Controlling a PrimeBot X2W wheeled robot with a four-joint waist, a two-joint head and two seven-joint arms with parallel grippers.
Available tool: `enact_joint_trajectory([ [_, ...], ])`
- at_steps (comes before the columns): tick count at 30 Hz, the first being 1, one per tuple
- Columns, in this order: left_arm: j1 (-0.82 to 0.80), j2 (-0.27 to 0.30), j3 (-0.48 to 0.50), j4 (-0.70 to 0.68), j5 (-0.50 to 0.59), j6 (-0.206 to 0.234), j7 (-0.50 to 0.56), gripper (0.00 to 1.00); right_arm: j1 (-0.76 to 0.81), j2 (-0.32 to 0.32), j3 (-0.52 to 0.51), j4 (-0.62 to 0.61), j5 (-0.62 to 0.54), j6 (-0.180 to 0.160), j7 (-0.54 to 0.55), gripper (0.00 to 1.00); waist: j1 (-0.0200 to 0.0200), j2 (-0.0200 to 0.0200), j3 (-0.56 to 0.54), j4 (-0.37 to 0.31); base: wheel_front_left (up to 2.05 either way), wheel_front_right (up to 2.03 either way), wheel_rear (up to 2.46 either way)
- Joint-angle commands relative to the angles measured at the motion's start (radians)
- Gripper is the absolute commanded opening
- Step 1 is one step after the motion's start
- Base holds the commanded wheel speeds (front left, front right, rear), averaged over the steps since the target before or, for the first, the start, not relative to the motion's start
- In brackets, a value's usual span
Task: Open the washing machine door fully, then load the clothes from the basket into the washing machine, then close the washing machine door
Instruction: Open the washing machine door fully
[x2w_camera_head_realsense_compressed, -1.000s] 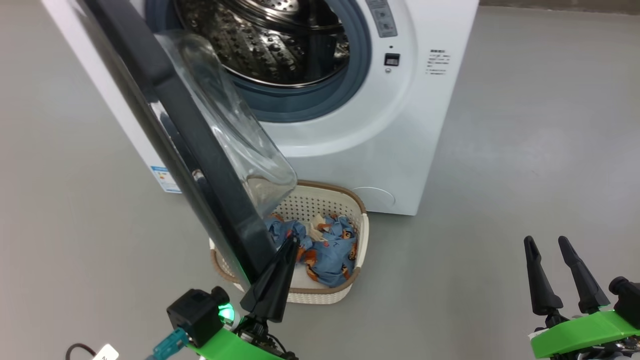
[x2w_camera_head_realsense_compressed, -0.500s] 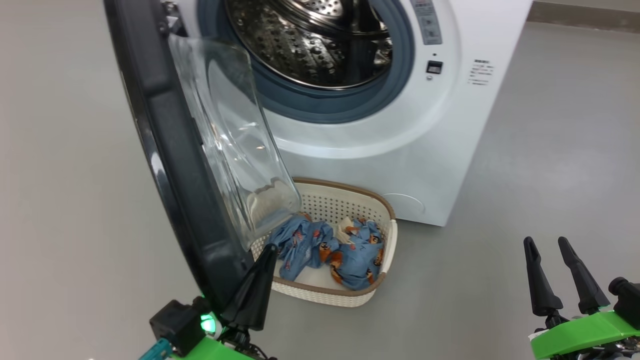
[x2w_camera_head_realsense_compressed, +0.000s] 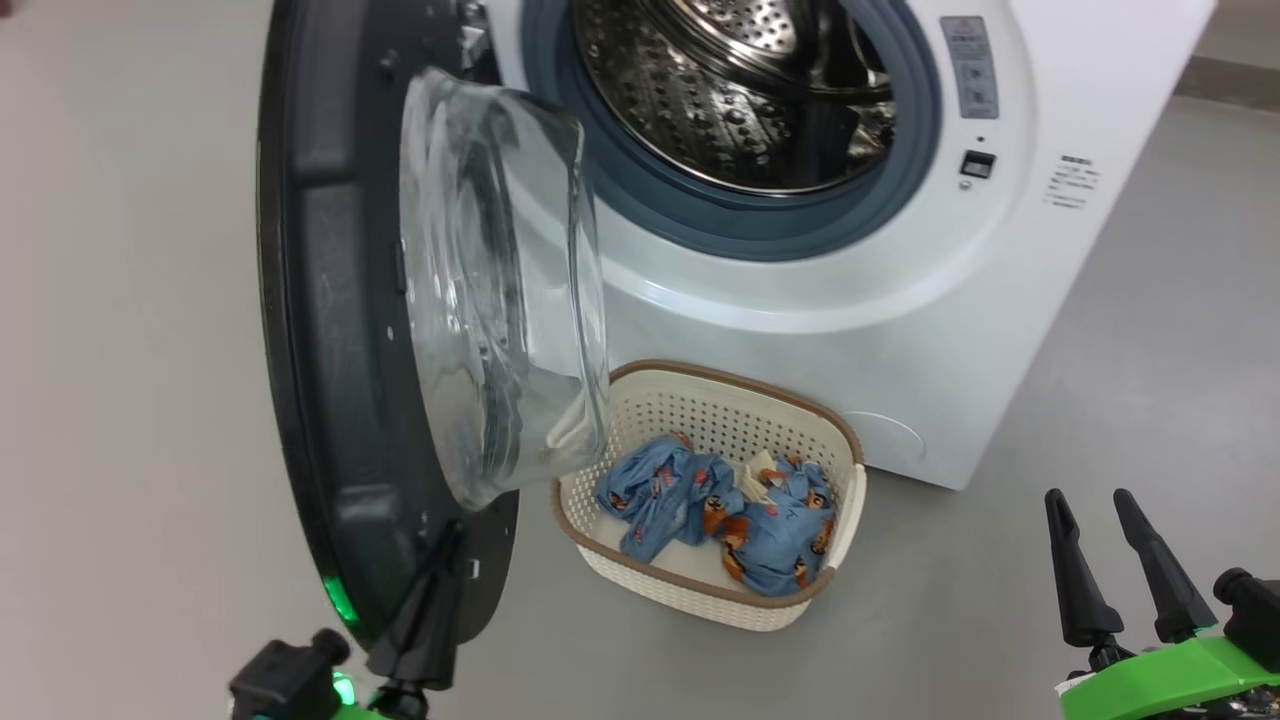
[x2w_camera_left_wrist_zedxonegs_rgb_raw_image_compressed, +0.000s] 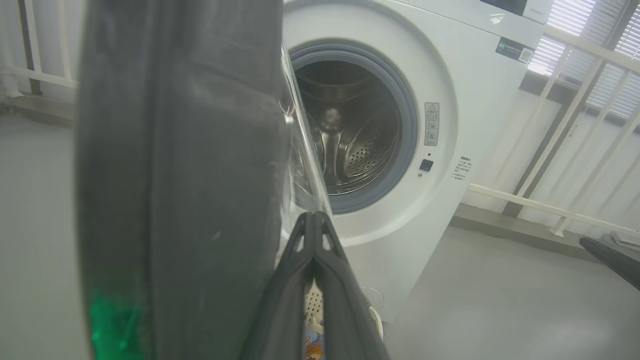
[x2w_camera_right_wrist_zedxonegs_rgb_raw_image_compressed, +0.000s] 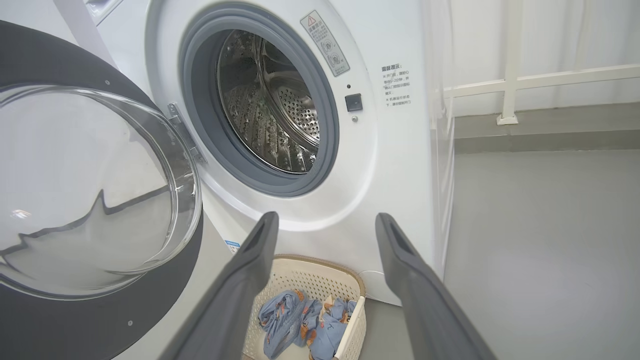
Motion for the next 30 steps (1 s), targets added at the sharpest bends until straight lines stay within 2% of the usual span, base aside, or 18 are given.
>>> enact_joint_trajectory([
  [1,-0.006,0.019,0.051,-0.028,0.003,0.014,-0.006,0.0,-0.004,-0.017,0.025,-0.023,-0.005,0.006,-0.012,1.0,0.0,0.0,-0.013,0.018,0.0,0.0,0.0],
  [13,-0.039,0.041,0.163,0.015,0.009,0.012,-0.006,0.0,0.004,0.0,0.026,-0.025,-0.004,0.006,-0.012,1.0,0.0,0.0,-0.02,0.025,0.0,0.0,0.0],
  [30,-0.17,0.134,0.373,0.126,0.0,0.007,-0.006,0.0,-0.028,0.0,0.008,-0.034,-0.01,0.006,-0.012,1.0,0.0,0.0,0.059,-0.007,0.0,0.0,0.0],
])
